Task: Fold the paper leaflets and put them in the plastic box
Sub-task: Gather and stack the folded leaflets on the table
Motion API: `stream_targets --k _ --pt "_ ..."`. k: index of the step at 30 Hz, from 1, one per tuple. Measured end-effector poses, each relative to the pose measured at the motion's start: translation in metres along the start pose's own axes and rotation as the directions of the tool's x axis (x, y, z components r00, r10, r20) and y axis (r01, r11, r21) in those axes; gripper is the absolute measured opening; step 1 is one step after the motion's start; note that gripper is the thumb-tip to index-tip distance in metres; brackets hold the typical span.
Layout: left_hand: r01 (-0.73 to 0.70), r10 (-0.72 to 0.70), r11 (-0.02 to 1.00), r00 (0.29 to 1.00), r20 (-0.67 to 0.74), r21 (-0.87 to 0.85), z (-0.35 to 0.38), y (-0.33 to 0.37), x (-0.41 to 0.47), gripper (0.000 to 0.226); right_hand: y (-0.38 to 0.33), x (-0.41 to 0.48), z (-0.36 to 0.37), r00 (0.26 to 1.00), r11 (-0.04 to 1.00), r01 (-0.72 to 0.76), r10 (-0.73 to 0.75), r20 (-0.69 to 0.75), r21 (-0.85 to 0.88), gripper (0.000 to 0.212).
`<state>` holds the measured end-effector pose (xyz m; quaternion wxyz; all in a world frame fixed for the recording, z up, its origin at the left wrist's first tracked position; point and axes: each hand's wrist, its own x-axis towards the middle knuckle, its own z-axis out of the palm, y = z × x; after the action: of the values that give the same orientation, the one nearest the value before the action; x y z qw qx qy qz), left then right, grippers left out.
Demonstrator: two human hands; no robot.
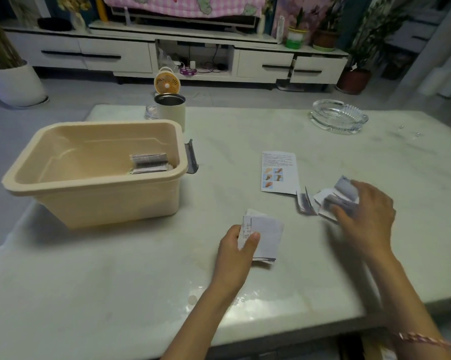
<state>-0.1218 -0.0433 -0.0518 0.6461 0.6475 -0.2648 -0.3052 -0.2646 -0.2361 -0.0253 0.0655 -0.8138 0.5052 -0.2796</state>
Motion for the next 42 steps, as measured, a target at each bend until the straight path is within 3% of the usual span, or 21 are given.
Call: stream_targets --k 2,4,6,7,9,10,12,16,18,20,25,27,30,33,35,39,42 --pt "0.044 -0.043 0.997 0.999 0.021 -0.062 0.006 0.002 -0.001 0.008 0.013 0.008 -0.003 0.995 0.992 0.027 -0.015 0.097 -0.124 0.031" --pt "0.073 -0.077 0.991 0.997 -0.024 -0.112 0.008 0.0 0.001 0.006 0.015 0.004 -0.011 0.999 0.998 -0.013 0.015 0.038 -0.057 0.017" --pt "0.1 -0.113 0.975 0.992 -0.055 -0.199 0.008 -0.004 0.006 0.004 -0.006 -0.013 -0.025 0.995 0.961 -0.08 0.095 -0.044 0.266 0.021" --pt "0.107 -0.122 0.969 0.991 -0.055 -0.222 0.007 -0.005 0.007 0.006 -0.022 -0.026 -0.031 0.991 0.881 -0.104 0.13 -0.024 0.461 0.021" --pt "0.093 -0.107 0.975 0.992 -0.061 -0.201 0.007 -0.006 0.008 0.007 -0.056 -0.051 -0.029 0.984 0.656 -0.18 0.113 0.14 0.734 0.008" --pt "0.076 -0.09 0.982 0.993 -0.074 -0.172 0.007 -0.007 0.007 0.007 -0.069 -0.064 -0.02 0.97 0.59 -0.237 0.094 0.226 0.772 0.013" --pt "0.046 -0.059 0.992 0.991 -0.117 -0.114 0.009 -0.007 0.006 0.011 -0.089 -0.086 0.002 0.963 0.623 -0.242 0.057 0.265 0.744 0.03" --pt "0.075 -0.099 0.987 0.981 -0.168 -0.145 0.009 -0.008 0.004 0.014 -0.115 -0.112 0.021 0.989 0.788 -0.014 -0.078 0.122 0.615 0.021" --pt "0.069 -0.099 0.984 0.978 -0.184 -0.162 0.009 -0.009 0.005 0.014 -0.122 -0.119 0.02 0.977 0.751 -0.07 -0.081 0.197 0.656 0.022" --pt "0.044 -0.073 0.988 0.978 -0.194 -0.146 0.011 -0.01 0.004 0.011 -0.12 -0.12 0.018 0.96 0.707 -0.141 -0.073 0.27 0.693 0.038" --pt "0.046 -0.072 0.986 0.985 -0.158 -0.161 0.018 -0.011 -0.002 0.009 -0.112 -0.11 0.008 0.879 0.787 -0.244 -0.067 0.473 0.566 0.053" --pt "0.016 -0.024 0.998 0.989 -0.146 -0.055 0.018 -0.011 -0.003 0.014 -0.11 -0.112 0.008 0.88 0.804 -0.247 -0.048 0.472 0.542 0.045" --pt "-0.01 0.017 0.999 0.991 -0.134 0.049 0.015 -0.01 -0.003 0.019 -0.1 -0.108 0.01 0.945 0.802 -0.206 0.014 0.327 0.56 0.012" --pt "0.087 -0.098 0.989 0.992 -0.082 -0.123 0.009 -0.012 0.003 0.013 -0.085 -0.095 0.005 0.949 0.699 -0.274 0.087 0.302 0.66 0.029" --pt "0.178 -0.19 0.932 0.982 -0.007 -0.315 0.004 -0.012 0.006 0.016 -0.081 -0.087 0.0 0.953 0.672 -0.257 0.055 0.299 0.695 0.025" --pt "0.266 -0.235 0.772 0.963 0.13 -0.577 -0.002 -0.007 0.009 0.026 -0.083 -0.084 0.001 0.975 0.775 -0.116 -0.032 0.221 0.622 0.013" --pt "0.262 -0.225 0.782 0.965 0.135 -0.566 -0.001 -0.005 0.007 0.027 -0.085 -0.085 0.0 0.995 0.77 -0.053 -0.015 0.101 0.636 0.014"
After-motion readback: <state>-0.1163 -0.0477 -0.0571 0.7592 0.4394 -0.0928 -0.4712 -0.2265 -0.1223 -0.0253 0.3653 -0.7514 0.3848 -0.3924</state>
